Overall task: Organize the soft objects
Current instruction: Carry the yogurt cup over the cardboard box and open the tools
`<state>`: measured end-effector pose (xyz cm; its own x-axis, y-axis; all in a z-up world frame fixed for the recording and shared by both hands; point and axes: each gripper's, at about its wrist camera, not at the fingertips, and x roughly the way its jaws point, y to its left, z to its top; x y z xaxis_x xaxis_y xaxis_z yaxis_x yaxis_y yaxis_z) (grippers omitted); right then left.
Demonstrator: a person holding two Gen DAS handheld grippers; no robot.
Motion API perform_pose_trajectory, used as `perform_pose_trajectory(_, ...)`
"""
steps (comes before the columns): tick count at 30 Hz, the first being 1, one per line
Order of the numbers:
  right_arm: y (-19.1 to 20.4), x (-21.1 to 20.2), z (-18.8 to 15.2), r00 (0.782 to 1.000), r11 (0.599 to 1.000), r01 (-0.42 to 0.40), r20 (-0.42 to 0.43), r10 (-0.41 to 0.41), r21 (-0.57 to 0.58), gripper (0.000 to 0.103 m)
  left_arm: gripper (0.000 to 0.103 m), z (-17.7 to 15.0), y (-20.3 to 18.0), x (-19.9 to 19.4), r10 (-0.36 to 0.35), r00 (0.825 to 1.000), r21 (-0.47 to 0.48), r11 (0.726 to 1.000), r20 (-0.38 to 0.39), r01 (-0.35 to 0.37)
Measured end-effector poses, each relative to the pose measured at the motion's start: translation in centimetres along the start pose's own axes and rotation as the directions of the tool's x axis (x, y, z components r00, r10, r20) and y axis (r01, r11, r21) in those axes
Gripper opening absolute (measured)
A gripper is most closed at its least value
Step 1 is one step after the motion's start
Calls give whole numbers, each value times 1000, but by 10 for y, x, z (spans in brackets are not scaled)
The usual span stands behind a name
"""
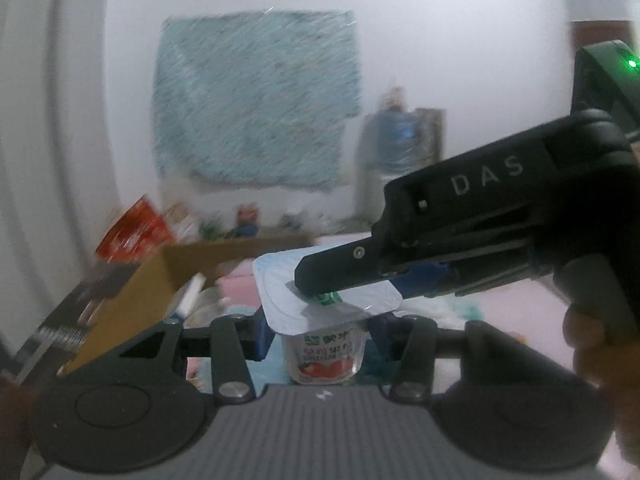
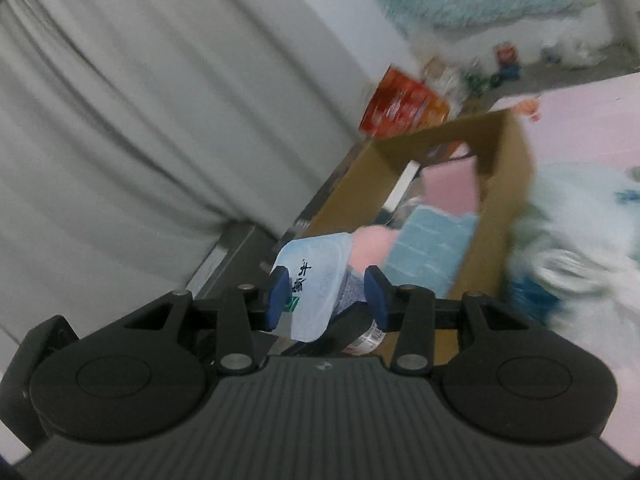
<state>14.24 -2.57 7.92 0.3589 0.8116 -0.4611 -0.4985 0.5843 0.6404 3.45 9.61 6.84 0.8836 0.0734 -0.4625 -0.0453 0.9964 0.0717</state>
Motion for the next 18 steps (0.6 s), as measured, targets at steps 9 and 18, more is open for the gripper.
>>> perform_pose_trajectory(9,-21,108,23,946,995,74,-320,-49,68,43,49,-20,61,65,-30,965,-177,984,-259,-16)
perform_pose_trajectory(18,-17,140,16,887,984,168,-427,-178,-61,46,50,-44,72,79,-84,930,-217,976,-357,5)
